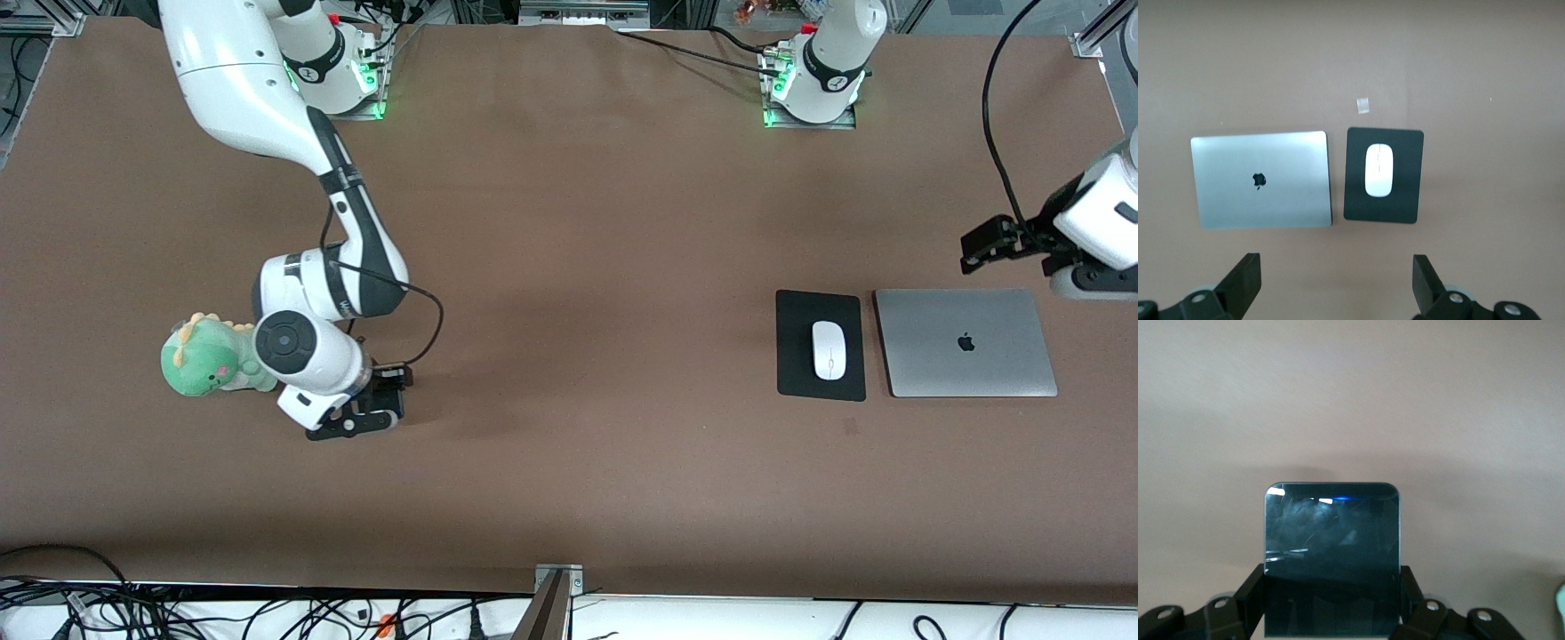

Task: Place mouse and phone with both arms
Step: 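Lower the black phone beside the plush toy with the right gripper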

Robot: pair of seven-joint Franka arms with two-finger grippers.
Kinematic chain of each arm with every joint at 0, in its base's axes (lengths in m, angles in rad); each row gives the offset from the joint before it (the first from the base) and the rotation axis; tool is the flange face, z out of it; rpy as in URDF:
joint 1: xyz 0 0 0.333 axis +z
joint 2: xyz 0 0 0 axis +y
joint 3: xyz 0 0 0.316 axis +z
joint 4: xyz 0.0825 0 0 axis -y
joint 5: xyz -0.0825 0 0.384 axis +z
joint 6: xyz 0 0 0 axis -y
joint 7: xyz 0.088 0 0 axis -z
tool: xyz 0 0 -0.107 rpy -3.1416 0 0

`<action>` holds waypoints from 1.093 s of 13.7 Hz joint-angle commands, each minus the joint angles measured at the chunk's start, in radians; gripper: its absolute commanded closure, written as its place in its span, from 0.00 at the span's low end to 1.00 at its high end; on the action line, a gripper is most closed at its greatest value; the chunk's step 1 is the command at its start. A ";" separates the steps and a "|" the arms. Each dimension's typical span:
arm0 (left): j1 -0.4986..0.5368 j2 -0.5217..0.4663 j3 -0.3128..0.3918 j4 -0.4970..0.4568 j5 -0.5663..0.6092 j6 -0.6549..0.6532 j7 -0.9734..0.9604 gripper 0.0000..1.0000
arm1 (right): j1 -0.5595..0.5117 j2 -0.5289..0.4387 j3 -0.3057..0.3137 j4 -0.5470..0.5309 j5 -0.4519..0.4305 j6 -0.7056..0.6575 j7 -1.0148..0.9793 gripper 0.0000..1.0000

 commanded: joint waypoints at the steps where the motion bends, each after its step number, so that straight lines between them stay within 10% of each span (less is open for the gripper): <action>1: -0.020 -0.018 0.017 -0.033 -0.010 0.024 0.015 0.00 | -0.021 -0.089 0.018 -0.148 0.009 0.059 -0.043 0.37; 8: -0.020 -0.004 0.015 -0.030 -0.011 0.024 0.017 0.00 | -0.068 -0.094 0.018 -0.275 0.038 0.185 -0.043 0.34; 15: -0.017 -0.006 0.015 -0.030 -0.011 0.015 0.020 0.00 | -0.077 -0.125 0.021 -0.324 0.071 0.255 0.027 0.00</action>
